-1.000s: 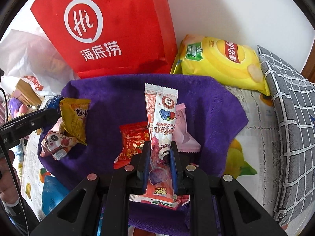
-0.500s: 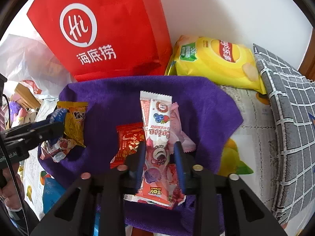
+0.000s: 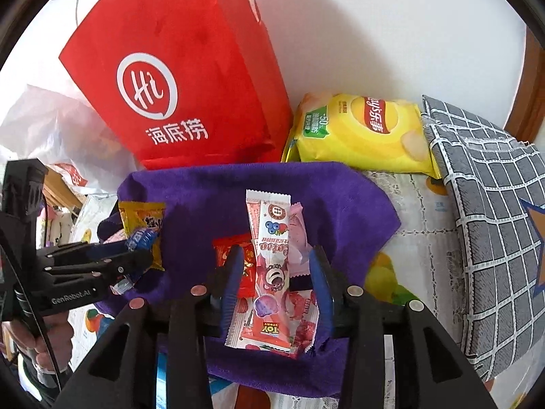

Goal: Organize snacks
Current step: 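Open both tools to drop the snacks onto the purple towel, then move both open tools back toward the pink and green packets on the sheet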

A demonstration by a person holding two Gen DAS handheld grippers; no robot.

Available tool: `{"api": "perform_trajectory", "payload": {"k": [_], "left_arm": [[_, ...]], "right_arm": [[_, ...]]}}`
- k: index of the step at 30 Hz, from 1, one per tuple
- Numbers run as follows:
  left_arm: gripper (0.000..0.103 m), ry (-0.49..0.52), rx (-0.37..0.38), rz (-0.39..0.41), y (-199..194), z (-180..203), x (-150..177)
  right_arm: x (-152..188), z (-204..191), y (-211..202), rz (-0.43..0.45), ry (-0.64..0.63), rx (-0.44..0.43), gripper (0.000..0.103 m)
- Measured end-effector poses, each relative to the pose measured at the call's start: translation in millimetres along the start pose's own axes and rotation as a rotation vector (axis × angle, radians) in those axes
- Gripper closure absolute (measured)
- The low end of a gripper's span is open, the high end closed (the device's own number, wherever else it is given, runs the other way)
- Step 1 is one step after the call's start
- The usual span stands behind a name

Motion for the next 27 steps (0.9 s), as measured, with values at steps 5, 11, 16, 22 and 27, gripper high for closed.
{"api": "perform_trajectory", "payload": {"k": [5,11,16,22,27], "left_arm": [[0.063,0.014,-0.004,0.007,1.1,4.0,-0.4],[0.056,0.031,0.018,0.004,-4.5,11.5,0.7],[0.049,0.045,0.035,0.043,-25.3,17.5,0.3],[0.048,0.059,0.049,0.105,-59.8,25.4,1.7],[0.048,0.105,0.04,0.179,-97.1,34.7,5.3]], "right_arm": [[-0.5,-2.7,-3.1,0.006,-0.007,0.006,0.059],[-1.5,-6.1,-13.6,0.026,-0.033,0.031,0.052],[-4.6,-5.5,-31.9,0.067,-0.022,0.058,0.044],[2.0,-7.2,-61.6,0.08,0.003,0.102,0.038],[17.7,-11.4,-98.9,0.125,0.006,0.136,0.028]]}}
Point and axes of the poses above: each gripper's, at about its wrist camera, not at the fingertips, and y roughly the way its jaws point, z to its right, x to its underside, the point moved 6 cm from there along y, roughly the way its jaws point, and after that the axes turned 1 degree about -z, right-handed, at the moved point
